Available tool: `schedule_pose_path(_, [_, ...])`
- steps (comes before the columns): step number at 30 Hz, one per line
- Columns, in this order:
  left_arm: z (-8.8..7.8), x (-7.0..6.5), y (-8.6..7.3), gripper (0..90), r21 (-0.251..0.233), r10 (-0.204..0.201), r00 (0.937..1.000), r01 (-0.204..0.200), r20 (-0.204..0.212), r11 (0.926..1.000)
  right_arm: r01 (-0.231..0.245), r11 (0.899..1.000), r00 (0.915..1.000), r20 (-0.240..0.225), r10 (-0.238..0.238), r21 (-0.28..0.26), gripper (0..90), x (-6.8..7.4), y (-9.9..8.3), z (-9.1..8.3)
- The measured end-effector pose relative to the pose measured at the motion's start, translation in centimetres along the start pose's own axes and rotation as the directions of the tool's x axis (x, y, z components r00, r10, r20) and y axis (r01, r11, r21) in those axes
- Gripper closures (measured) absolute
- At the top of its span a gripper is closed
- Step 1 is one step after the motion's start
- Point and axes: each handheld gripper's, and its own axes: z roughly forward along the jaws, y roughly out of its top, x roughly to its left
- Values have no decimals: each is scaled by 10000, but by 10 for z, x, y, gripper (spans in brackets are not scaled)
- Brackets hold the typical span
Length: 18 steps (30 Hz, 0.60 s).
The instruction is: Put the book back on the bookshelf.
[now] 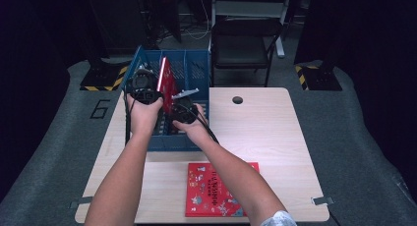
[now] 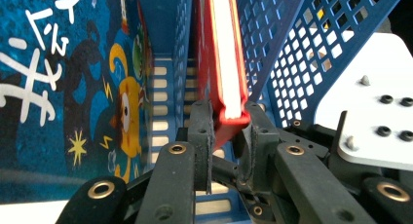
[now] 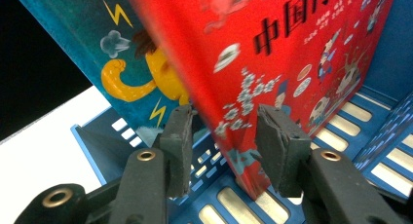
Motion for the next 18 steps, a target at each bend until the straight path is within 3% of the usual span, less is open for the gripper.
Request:
schedule_pose_path(13, [0,1,-1,774,90,61,9999,-62,122,9999,-68,10000,9999,143,68,14,596,-1,1,-2])
schedule_pose_path(18, [-3,1,-2,759,41,124,9998,-124,172,9999,117,9998,9998,187,-114,-132,600,-2,2,-2])
